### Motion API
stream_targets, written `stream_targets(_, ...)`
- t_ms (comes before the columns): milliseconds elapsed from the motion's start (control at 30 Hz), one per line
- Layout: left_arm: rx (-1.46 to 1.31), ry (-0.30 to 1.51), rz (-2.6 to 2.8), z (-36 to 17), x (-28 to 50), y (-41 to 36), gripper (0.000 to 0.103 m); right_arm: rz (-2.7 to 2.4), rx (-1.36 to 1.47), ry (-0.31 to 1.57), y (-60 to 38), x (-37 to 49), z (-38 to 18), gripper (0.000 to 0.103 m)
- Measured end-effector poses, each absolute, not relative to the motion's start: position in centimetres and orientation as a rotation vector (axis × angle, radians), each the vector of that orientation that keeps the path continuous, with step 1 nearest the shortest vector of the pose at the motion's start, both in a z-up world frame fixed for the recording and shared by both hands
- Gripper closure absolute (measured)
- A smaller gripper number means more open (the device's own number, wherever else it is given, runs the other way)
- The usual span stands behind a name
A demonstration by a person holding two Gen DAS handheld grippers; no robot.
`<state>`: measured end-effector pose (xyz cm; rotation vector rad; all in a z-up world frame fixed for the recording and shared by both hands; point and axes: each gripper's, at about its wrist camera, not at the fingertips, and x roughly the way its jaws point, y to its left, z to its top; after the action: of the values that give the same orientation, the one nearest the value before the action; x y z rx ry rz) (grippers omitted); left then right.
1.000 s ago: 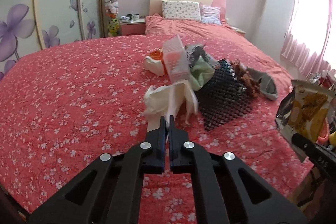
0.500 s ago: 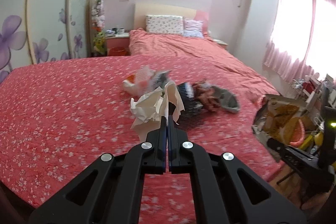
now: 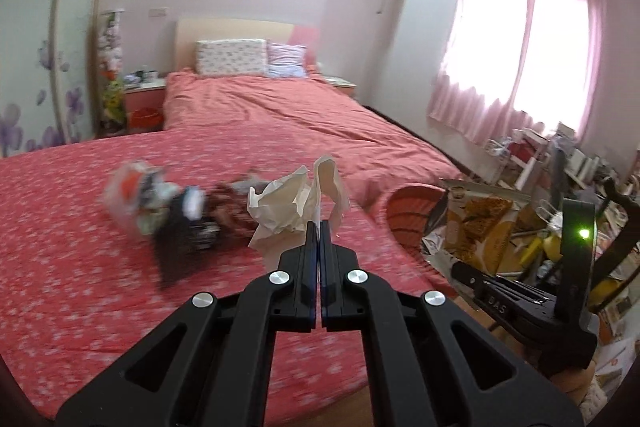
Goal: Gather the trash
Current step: 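Carry snack bag and tissues to the orange basket and open both tools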
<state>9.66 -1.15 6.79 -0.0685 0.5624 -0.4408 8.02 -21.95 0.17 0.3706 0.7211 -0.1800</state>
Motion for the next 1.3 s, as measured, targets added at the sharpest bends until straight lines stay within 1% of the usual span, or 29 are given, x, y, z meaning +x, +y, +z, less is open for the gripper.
stream_targets(267, -0.089, 0.583, -0.541, 5.5, 11.3, -6.6, 0.103, -0.256, 0.409, 0.712, -27.2, 9.1, -0.2, 0.096)
stream_targets(567, -0.083, 0.609, -0.629, 4.5, 13.1, -11.8, 0.103, -0.285, 0.457, 0.733, -31.5, 11.4, -1.9, 0.096)
stream_targets(1000, -0.051, 0.693, -0.705, 1.9, 15.9, -17.4, 0.103, -0.281, 0.496, 0.753, -34.6, 13.9, -4.0, 0.093)
stream_targets(1100, -0.036, 0.719, -0.717, 1.5, 16.4, -18.4, 0.103, -0.282, 0.505, 0.753, -35.4, 14.3, -4.3, 0.086)
stream_targets(1167, -0.027, 0.740, -0.724, 0.9, 16.8, -18.8, 0.102, -0.289, 0.499, 0.750, -35.6, 14.4, -4.5, 0.074)
stream_targets(1233, -0.023, 0.770, -0.724, 0.3, 17.3, -19.1, 0.102, -0.293, 0.487, 0.748, -35.9, 14.6, -4.6, 0.070)
stream_targets(1300, -0.026, 0.807, -0.718, -0.2, 17.8, -19.1, 0.102, -0.296, 0.478, 0.748, -35.8, 14.7, -4.8, 0.070)
